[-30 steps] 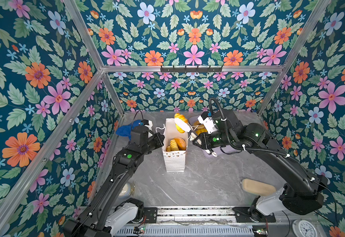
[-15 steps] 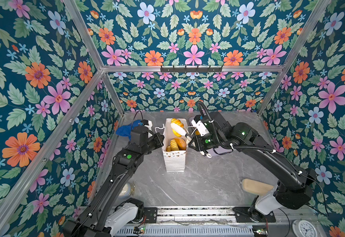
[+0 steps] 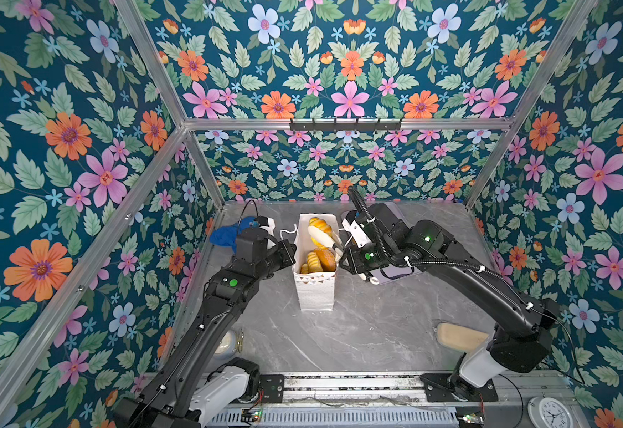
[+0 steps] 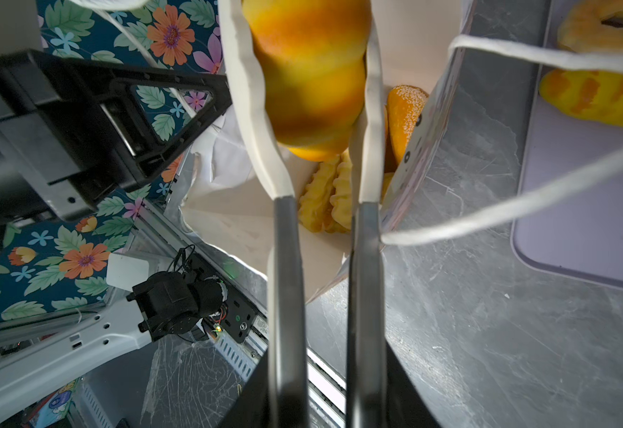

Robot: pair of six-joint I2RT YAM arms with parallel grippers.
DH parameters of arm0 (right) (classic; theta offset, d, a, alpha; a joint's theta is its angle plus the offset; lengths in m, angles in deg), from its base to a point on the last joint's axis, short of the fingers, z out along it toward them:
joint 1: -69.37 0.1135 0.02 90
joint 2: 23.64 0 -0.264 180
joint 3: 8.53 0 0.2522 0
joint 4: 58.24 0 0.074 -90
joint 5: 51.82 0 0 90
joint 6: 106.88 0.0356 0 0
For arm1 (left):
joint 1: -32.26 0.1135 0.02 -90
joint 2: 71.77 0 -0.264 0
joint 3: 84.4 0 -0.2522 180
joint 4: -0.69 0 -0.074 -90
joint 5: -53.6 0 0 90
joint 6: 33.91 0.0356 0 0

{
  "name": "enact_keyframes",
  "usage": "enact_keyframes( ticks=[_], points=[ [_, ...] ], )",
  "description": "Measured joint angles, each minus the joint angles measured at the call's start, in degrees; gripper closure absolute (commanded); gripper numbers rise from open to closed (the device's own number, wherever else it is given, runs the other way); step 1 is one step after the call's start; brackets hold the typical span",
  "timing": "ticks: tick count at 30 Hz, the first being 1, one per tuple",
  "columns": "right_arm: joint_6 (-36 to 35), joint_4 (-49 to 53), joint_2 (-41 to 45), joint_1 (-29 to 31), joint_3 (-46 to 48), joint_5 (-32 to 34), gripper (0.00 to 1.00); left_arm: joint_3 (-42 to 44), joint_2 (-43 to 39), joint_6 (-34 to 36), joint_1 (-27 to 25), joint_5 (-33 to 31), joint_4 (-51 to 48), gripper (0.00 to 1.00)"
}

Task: Place the fake bread into the paper bag
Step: 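Lower the striped bun into the bag and open the tongs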

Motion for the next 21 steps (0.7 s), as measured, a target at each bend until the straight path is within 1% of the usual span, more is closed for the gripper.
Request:
enact_keyframes(
  ticks=[5, 14, 21],
  points=[
    [-0.15, 0.28, -0.63, 0.57, -0.74, 1.05, 0.57, -0.04, 0.11, 0.02, 0.0, -0.02, 0.02, 0.92],
    [-0.15, 1.49, -0.63, 0.79, -1.4, 2.21, 0.52, -0.15, 0.11, 0.02, 0.0, -0.02, -0.04, 0.92],
    [-0.15, 1.79, -0.61, 0.94, -1.88, 2.89, 0.51, -0.17, 0.11, 0.09, 0.0, -0.07, -0.07, 0.92]
  ],
)
